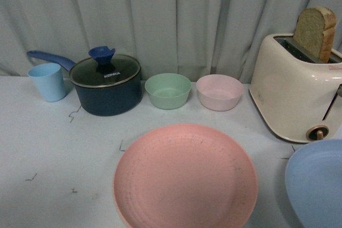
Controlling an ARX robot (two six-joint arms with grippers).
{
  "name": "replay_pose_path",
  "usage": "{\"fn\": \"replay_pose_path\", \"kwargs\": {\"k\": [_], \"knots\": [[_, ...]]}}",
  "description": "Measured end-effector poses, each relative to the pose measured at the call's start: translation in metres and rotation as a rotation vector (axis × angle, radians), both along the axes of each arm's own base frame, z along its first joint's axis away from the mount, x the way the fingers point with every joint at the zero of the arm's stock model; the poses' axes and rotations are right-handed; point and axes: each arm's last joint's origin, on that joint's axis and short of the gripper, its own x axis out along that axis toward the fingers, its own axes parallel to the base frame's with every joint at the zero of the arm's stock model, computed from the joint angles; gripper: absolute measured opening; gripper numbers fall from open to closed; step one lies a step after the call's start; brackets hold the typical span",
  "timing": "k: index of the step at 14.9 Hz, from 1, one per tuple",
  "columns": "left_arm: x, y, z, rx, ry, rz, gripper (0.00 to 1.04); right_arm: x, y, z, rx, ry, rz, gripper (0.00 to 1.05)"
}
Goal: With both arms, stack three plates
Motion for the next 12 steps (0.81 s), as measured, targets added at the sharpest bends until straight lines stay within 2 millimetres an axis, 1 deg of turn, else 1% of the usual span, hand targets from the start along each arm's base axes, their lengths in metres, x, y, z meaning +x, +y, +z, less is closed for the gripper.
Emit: {"fn": "replay_pose_path", "kwargs": {"k": [3,5,6,7,8,10,12], "knots": [[0.000,0.000,0.000,0.000,0.000,0.000,0.98,-0.009,0.015,0.036,0.012,-0.090,0.082,0.02],[0.000,0.000,0.000,0.000,0.000,0.000,0.98,-0.002,0.032,0.061,-0.013,-0.190,0.132,0.02],[0.000,0.000,0.000,0.000,0.000,0.000,0.98,0.006,0.044,0.067,-0.011,-0.209,0.159,0.02],[0.000,0.000,0.000,0.000,0.000,0.000,0.98,0.017,0.057,0.067,0.001,-0.205,0.182,0.02],[0.000,0.000,0.000,0.000,0.000,0.000,0.98,0.032,0.075,0.065,0.028,-0.200,0.219,0.02],[0.000,0.000,0.000,0.000,0.000,0.000,0.98,0.062,0.106,0.060,0.040,-0.174,0.238,0.02],[0.000,0.000,0.000,0.000,0.000,0.000,0.98,0.084,0.142,0.052,0.045,-0.130,0.282,0.02]]}}
